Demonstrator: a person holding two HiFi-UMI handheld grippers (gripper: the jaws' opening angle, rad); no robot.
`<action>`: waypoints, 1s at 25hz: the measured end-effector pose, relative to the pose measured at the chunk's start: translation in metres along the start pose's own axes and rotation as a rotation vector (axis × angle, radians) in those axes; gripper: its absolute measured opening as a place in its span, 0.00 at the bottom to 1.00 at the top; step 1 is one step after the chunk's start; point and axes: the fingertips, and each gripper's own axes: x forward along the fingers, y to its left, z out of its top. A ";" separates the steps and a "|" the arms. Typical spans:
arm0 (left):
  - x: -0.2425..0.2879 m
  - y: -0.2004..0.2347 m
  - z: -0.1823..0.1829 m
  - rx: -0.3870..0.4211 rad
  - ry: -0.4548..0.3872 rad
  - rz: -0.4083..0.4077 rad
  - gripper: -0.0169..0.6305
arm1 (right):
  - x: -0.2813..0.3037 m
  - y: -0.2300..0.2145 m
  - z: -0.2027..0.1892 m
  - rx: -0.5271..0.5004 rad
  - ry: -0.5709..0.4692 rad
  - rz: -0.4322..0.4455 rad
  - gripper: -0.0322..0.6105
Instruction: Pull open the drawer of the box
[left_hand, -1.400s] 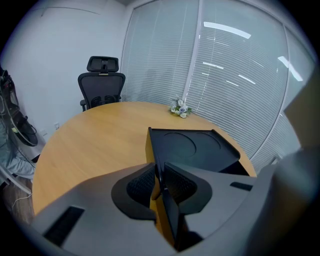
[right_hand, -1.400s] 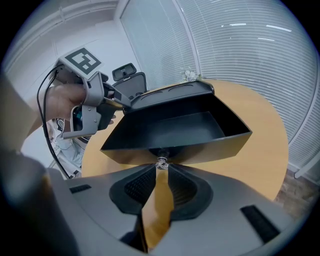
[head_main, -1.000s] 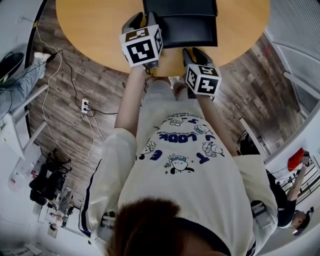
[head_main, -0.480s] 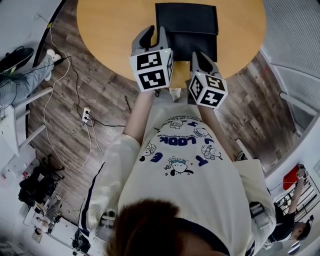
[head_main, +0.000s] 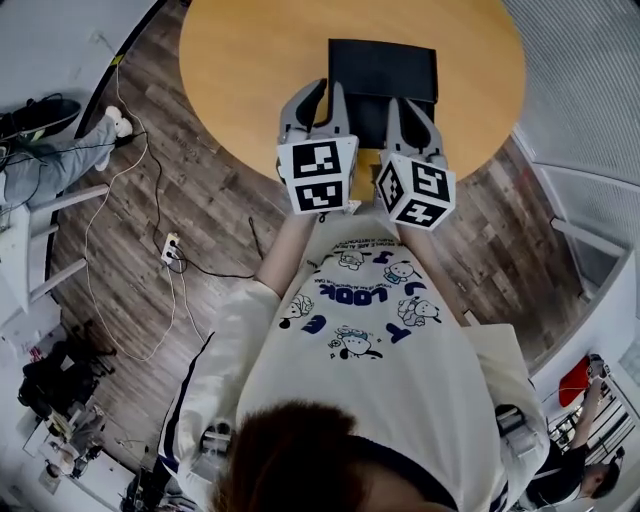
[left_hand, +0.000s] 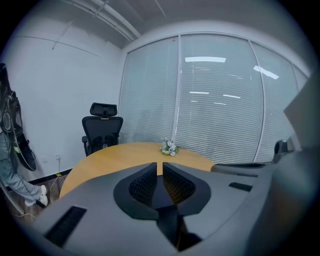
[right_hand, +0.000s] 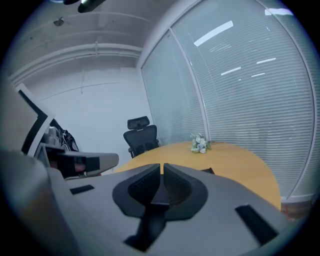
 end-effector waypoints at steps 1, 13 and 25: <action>-0.003 -0.001 0.003 0.005 -0.013 -0.005 0.09 | -0.001 0.004 0.007 -0.015 -0.024 0.006 0.11; -0.025 -0.003 0.031 0.034 -0.136 0.010 0.07 | -0.008 0.024 0.046 -0.050 -0.132 0.045 0.11; -0.030 -0.007 0.029 0.041 -0.131 -0.005 0.07 | -0.011 0.028 0.042 -0.060 -0.125 0.049 0.10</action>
